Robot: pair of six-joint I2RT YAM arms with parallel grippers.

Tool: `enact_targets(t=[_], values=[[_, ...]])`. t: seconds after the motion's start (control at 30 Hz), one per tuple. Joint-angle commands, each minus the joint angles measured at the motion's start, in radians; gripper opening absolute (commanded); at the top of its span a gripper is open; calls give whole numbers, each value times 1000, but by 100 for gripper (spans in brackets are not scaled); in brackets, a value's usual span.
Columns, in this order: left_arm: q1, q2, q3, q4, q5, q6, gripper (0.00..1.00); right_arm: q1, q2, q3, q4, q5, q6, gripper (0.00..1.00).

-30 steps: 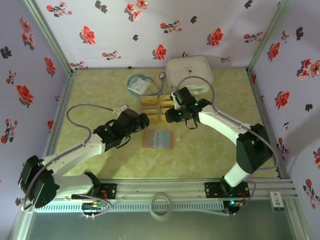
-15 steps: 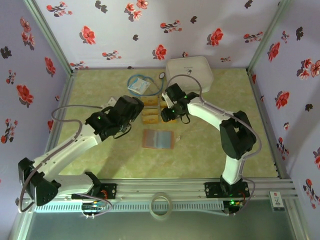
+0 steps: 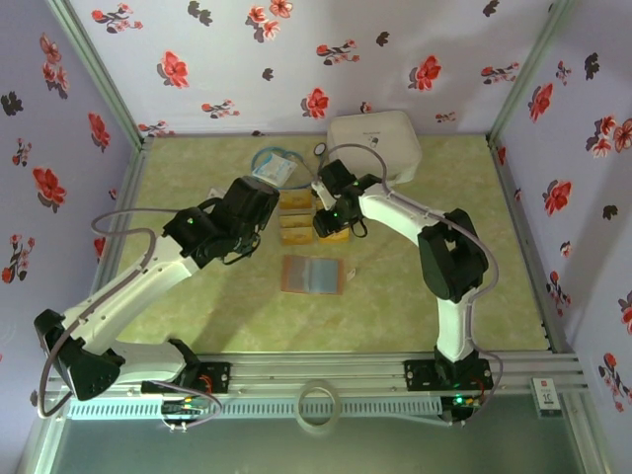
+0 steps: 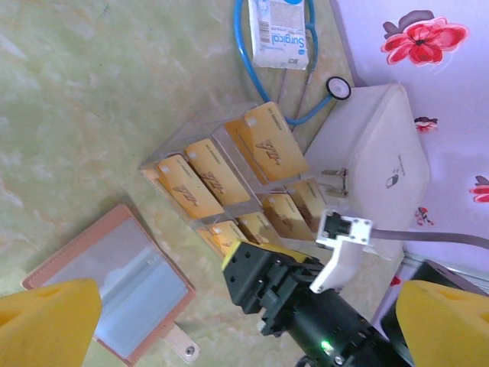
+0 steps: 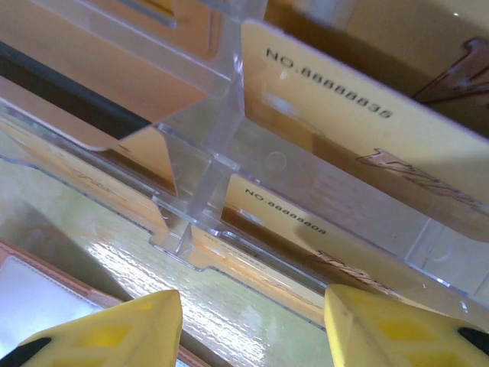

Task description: Put the credit cards into the card holder

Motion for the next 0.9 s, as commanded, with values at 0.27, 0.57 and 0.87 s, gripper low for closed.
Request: enact_targets(t=[0.27,0.57,0.87], values=[[-48,7,0,87,-25,-2,100,-9,43,41,-62,42,-72,51],[-60,-6,-14,119,-73,32,100,-9,46,77,-69,68,-138,51],[-49,-9,-28,134,-92,48,100,-9,84,102,-104,81,-181,50]])
